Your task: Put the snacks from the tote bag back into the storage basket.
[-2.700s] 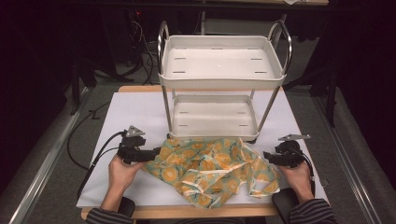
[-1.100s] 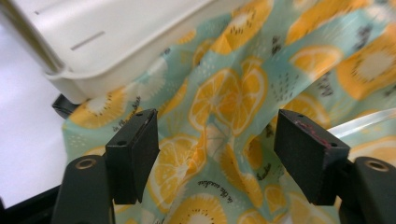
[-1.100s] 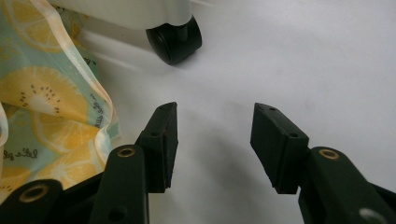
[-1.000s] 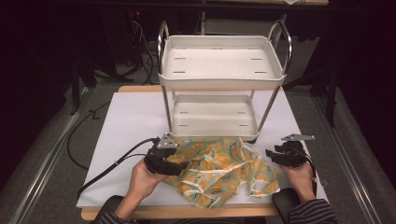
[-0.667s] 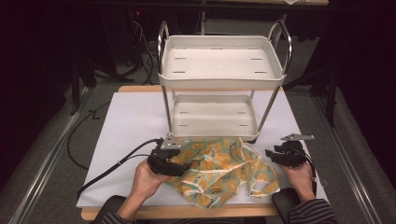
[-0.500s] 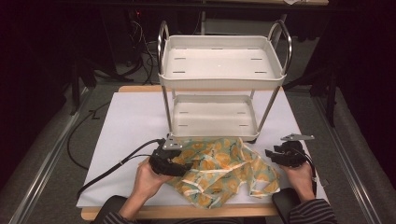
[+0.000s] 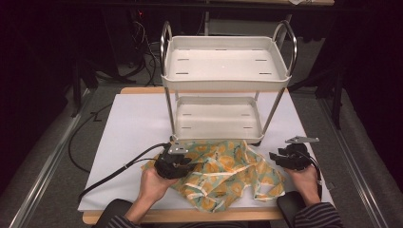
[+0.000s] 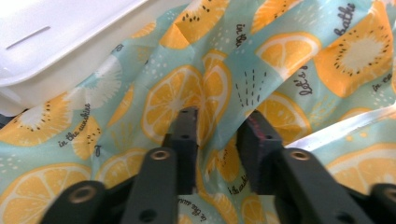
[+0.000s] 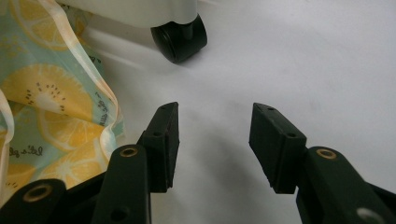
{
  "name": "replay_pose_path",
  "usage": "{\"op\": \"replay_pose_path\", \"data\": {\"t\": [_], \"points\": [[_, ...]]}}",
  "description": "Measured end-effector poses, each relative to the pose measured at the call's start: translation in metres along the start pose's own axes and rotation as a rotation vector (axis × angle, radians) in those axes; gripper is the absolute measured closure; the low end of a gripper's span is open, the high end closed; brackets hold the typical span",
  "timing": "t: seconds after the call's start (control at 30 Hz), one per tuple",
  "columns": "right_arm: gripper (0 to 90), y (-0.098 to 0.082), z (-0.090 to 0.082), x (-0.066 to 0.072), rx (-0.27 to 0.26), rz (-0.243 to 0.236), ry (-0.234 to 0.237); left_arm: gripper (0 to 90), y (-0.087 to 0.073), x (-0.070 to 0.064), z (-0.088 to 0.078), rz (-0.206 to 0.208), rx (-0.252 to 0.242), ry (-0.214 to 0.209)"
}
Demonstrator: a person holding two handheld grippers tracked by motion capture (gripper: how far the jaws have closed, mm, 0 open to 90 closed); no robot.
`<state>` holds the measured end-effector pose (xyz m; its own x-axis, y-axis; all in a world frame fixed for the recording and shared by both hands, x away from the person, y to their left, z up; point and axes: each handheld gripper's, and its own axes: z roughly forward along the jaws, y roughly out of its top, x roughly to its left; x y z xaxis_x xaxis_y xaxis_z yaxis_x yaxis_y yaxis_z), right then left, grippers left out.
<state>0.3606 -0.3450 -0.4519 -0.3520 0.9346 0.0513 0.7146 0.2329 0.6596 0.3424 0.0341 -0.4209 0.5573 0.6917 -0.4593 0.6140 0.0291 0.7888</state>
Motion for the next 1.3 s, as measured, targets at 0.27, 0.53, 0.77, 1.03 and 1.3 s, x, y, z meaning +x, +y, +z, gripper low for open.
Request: {"op": "replay_pose_path", "data": {"t": [0.27, 0.53, 0.77, 1.03, 1.3], "points": [[53.3, 0.0, 0.001, 0.002, 0.008, -0.012, 0.008, 85.6, -0.003, 0.0, 0.0, 0.013, 0.01, -0.007], [53.1, 0.0, 0.001, 0.004, 0.008, -0.018, 0.011, 89.5, 0.002, -0.002, -0.006, -0.005, 0.003, -0.037], [53.1, 0.001, 0.0, 0.004, 0.006, -0.02, 0.01, 89.6, 0.007, -0.001, -0.011, -0.001, -0.013, -0.05], [53.1, 0.001, 0.0, 0.004, 0.008, -0.021, 0.009, 89.6, 0.011, -0.001, -0.015, -0.01, -0.034, -0.065], [53.2, 0.001, -0.001, 0.003, -0.007, -0.014, 0.002, 89.7, 0.018, 0.002, -0.017, -0.041, -0.067, -0.067]]}}
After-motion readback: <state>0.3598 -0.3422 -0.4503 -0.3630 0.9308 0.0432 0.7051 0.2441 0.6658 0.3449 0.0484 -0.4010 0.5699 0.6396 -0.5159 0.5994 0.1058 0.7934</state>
